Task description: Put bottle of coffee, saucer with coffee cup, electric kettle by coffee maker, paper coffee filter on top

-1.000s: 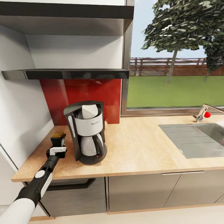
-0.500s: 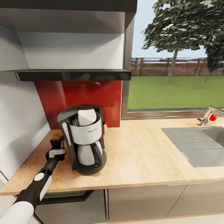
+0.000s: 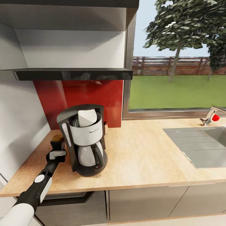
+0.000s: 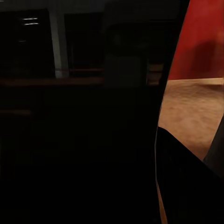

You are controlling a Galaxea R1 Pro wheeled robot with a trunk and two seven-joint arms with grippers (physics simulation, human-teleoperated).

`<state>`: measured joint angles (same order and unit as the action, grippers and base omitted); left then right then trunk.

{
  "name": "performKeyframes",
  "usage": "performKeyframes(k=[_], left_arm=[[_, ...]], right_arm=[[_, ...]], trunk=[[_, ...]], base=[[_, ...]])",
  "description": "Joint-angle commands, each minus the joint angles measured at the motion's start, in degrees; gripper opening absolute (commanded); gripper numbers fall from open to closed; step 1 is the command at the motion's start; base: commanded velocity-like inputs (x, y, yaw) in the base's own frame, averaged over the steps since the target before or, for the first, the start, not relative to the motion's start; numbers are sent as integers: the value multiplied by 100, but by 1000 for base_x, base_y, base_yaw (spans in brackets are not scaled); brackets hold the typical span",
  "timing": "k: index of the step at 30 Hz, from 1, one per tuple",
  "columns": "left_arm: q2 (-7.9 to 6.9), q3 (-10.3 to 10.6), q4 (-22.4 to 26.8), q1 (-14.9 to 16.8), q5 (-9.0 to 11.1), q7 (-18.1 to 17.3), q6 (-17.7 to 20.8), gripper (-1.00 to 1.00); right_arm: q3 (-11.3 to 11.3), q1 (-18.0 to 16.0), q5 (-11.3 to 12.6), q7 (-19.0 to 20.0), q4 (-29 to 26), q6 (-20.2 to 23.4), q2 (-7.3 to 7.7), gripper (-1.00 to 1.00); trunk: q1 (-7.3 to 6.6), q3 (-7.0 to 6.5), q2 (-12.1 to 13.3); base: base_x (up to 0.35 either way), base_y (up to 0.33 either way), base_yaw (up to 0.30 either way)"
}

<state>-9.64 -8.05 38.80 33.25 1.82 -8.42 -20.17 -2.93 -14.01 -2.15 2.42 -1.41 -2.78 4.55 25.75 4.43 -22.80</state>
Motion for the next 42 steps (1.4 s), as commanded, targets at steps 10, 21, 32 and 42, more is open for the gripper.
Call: performKeyframes(k=[10, 21, 32, 42], left_arm=[[9, -8, -4, 5, 7, -45, -13, 100], [5, -21, -13, -3, 1, -6, -13, 100], [6, -21, -13, -3, 4, 23, -13, 100], [6, -21, -13, -3, 11, 32, -13, 100]], right_arm=[[-32, -5, -22, 21, 8, -21, 2, 100], [-32, -5, -21, 21, 9, -21, 2, 100], [-32, -5, -22, 21, 9, -21, 2, 100], [-32, -5, -22, 21, 9, -21, 2, 100]], trunk=[[3, 13, -12], [3, 13, -12], [3, 13, -12], [3, 13, -12]], base=[[0, 0, 0], [0, 0, 0], [-170, 0, 0], [-25, 0, 0]])
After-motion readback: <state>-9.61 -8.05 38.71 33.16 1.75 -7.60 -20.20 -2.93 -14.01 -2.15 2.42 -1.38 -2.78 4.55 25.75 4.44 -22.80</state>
